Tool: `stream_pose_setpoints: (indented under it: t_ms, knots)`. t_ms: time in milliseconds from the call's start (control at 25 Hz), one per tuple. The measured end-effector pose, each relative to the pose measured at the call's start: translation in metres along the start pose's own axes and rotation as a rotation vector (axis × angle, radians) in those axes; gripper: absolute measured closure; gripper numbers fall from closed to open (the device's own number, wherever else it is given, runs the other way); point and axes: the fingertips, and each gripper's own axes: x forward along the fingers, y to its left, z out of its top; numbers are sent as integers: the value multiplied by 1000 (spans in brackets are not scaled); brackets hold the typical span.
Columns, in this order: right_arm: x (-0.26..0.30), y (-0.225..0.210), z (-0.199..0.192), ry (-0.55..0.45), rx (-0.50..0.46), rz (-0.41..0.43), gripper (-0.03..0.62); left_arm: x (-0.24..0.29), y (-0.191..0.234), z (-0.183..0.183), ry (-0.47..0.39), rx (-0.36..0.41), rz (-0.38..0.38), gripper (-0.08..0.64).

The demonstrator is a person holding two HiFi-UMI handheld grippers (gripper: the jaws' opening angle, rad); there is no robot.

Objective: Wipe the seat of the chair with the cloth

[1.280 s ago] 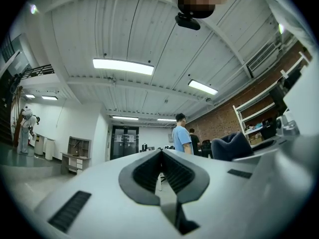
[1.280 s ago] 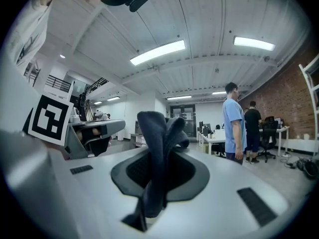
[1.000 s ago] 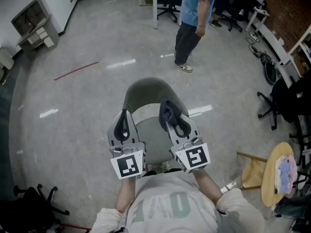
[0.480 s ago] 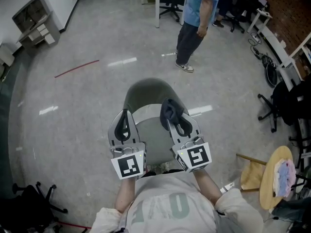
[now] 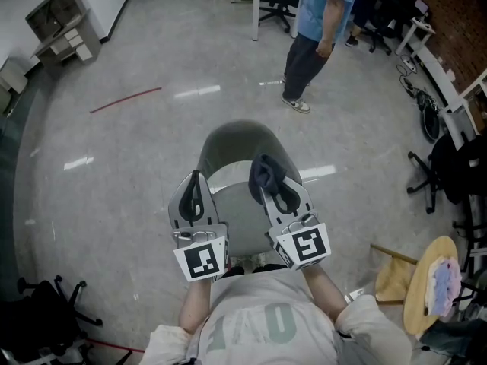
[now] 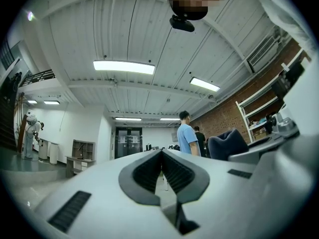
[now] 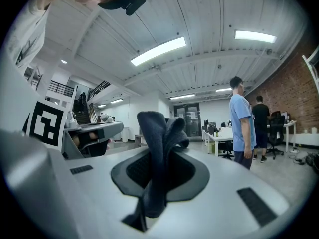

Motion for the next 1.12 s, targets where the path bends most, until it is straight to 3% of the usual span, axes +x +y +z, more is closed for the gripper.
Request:
stream_pose_setpoints:
  t_ms: [160,280,400,600,880,1120]
  knots:
    - [7,-1,-11,5,-5,23,534,0,-1,-18,11,-16,22,545]
    - [15,-7,-38,26,11,20,534,3,-5,-45,22,28,33,545]
    - [29,-3,-83,90,54,43,534,-1,-1,-87,67,68,48,545]
    - [50,22,-173,198,109,97,534,-31,21,-173,183,48,86,545]
    - [69,29,-297,283,111,134,534,-56,27,-284,234,69,115,545]
    - [59,30,-369,372,135,150,534,-66,11,-343,268,38,104,545]
